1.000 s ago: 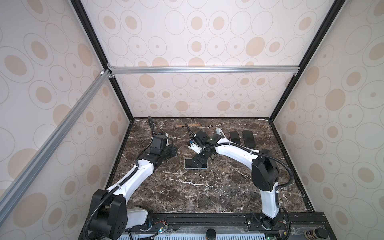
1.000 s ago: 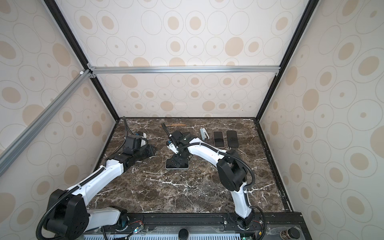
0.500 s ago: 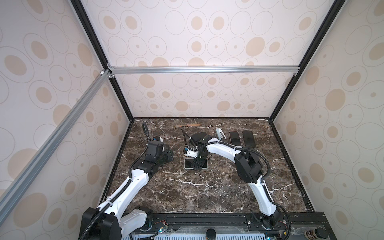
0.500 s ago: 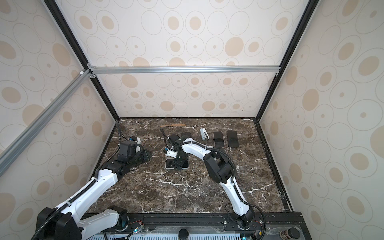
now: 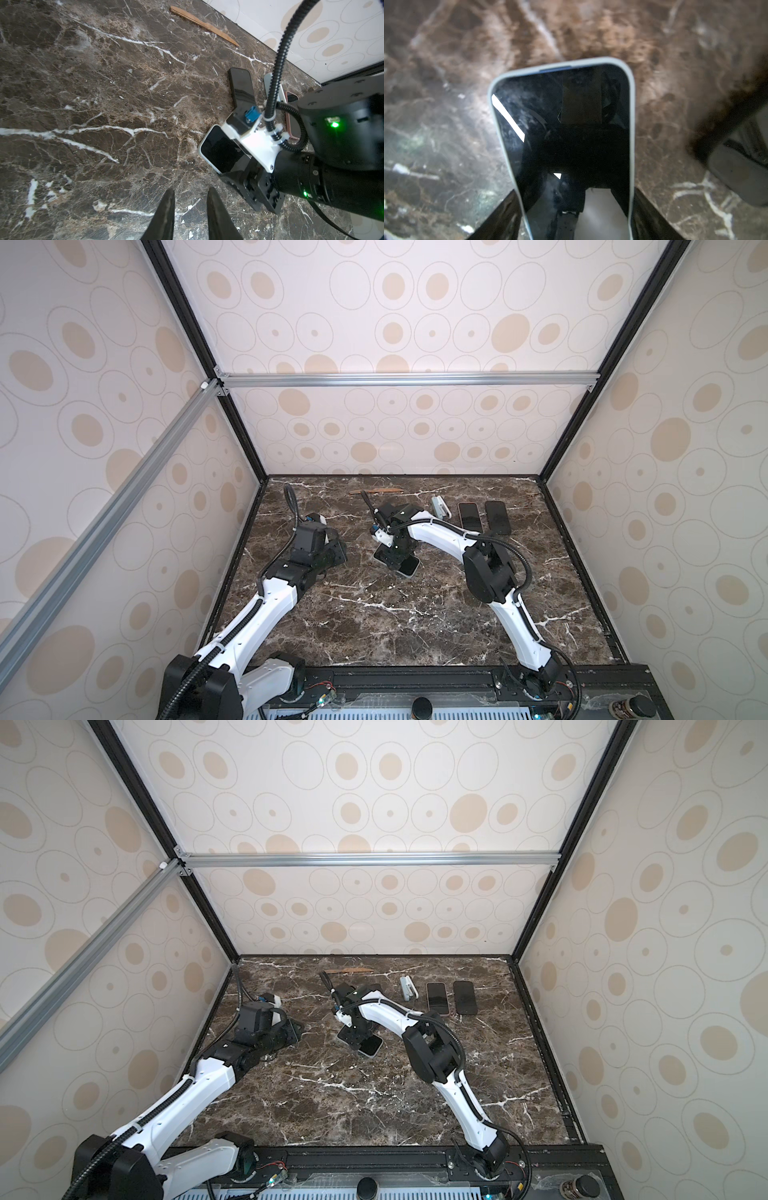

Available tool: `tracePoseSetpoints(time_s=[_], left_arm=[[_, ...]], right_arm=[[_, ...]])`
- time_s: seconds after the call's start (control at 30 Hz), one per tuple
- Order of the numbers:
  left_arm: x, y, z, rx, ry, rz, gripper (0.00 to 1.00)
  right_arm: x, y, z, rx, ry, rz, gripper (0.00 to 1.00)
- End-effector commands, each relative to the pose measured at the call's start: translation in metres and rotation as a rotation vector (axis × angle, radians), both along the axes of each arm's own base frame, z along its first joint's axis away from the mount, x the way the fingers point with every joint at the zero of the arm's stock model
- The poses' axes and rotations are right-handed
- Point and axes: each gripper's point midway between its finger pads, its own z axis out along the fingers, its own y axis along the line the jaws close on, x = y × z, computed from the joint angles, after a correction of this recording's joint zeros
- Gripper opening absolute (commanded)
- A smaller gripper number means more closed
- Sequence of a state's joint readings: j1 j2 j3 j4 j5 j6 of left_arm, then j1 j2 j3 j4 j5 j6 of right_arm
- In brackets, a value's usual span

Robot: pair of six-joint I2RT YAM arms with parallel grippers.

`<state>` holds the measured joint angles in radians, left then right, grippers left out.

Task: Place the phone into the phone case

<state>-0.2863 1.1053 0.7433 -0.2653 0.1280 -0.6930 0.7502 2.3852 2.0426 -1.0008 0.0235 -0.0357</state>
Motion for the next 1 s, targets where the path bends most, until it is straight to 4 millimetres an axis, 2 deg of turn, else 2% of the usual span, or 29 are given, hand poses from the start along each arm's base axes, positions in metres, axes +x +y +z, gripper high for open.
tracePoseSetpoints(time_s=[0.0, 0.03, 0.07, 0.23, 0.3, 0.4, 0.47, 0.53, 0.67, 0.83, 0.97], left_arm=[[-0.004, 0.0, -0.004, -0.015, 0.016, 0.001, 0.28], [-0.005, -0.001, -0.006, -0.018, 0.023, -0.003, 0.28], [-0.006, -0.001, -0.009, -0.021, 0.03, -0.006, 0.28], [-0.006, -0.007, -0.016, -0.049, 0.047, -0.023, 0.28], [-0.006, -0.011, -0.02, -0.064, 0.059, -0.036, 0.28], [-0.005, -0.015, -0.026, -0.086, 0.068, -0.042, 0.28], [-0.005, -0.019, -0.031, -0.108, 0.079, -0.048, 0.28], [-0.005, -0.024, -0.035, -0.127, 0.09, -0.059, 0.28], [-0.005, -0.031, -0.041, -0.14, 0.105, -0.074, 0.27], [-0.005, -0.033, -0.04, -0.138, 0.101, -0.075, 0.27], [-0.008, -0.032, -0.041, -0.129, 0.104, -0.075, 0.27]], right_arm=[[-0.015, -0.029, -0.004, -0.081, 0.081, -0.294, 0.76], [-0.022, -0.032, -0.004, -0.079, 0.102, -0.331, 0.83], [-0.026, -0.033, 0.0, -0.073, 0.11, -0.364, 0.85], [-0.045, -0.021, 0.034, 0.08, 0.16, -0.408, 0.85], [-0.05, -0.024, 0.045, 0.106, 0.15, -0.4, 0.84], [-0.054, -0.038, 0.057, 0.106, 0.088, -0.368, 0.74], [-0.06, -0.042, 0.056, 0.115, 0.077, -0.331, 0.61], [-0.066, -0.04, 0.054, 0.132, 0.073, -0.277, 0.46], [-0.078, -0.029, 0.044, 0.15, 0.101, -0.207, 0.26], [-0.082, -0.017, 0.03, 0.168, 0.108, -0.181, 0.16], [-0.08, -0.021, 0.015, 0.131, 0.098, -0.191, 0.15]])
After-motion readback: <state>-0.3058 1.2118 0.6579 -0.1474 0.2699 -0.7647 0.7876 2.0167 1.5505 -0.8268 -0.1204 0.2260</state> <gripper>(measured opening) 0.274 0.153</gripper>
